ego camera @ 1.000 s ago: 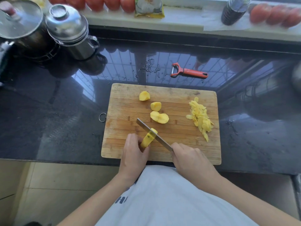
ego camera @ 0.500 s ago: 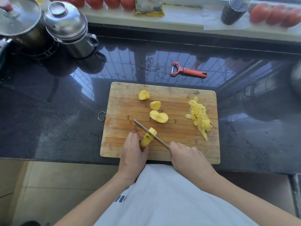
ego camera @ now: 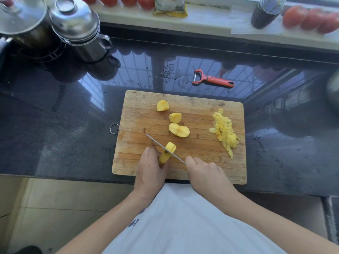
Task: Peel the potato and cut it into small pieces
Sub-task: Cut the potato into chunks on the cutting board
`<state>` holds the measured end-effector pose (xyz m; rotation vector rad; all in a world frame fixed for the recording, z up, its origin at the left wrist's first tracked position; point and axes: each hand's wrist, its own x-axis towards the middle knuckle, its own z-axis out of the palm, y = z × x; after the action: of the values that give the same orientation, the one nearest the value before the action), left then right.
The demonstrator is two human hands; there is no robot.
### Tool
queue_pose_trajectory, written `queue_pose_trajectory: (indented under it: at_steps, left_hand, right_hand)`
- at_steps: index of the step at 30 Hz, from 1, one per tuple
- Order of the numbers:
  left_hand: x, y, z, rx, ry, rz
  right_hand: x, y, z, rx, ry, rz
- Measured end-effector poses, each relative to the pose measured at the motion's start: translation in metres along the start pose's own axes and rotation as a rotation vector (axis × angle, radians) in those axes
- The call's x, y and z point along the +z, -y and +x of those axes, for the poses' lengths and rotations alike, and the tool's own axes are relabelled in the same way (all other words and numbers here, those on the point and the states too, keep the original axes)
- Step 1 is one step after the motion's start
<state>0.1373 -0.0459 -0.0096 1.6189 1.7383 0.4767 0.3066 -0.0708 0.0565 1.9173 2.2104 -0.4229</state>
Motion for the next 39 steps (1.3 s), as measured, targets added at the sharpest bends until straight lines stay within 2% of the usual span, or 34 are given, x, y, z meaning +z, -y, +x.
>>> queue_pose_trajectory:
  at_steps: [10, 15, 22, 30, 39]
  left_hand:
    - [-0.003, -0.005, 0.005, -0.002, 0.032, -0.059]
    - [-0.003, -0.011, 0.006, 0.047, 0.046, 0.011]
    - [0.003, -0.007, 0.007, 0.172, 0.014, 0.078]
    - [0.002, -0.003, 0.007, 0.074, -0.013, 0.090]
    - [0.003, -0.003, 0.009, 0.069, 0.005, 0.044]
  right_hand:
    - [-0.006, 0.014, -0.006, -0.026, -0.042, -0.095]
    - [-0.007, 0.012, -0.005, -0.034, -0.074, -0.081]
    - [-0.014, 0.013, 0.006, 0.015, 0.050, -0.070]
    - [-0.012, -0.002, 0.006, 0.006, 0.156, 0.144]
    - [-0.016, 0.007, 0.008, 0.013, 0.190, 0.100]
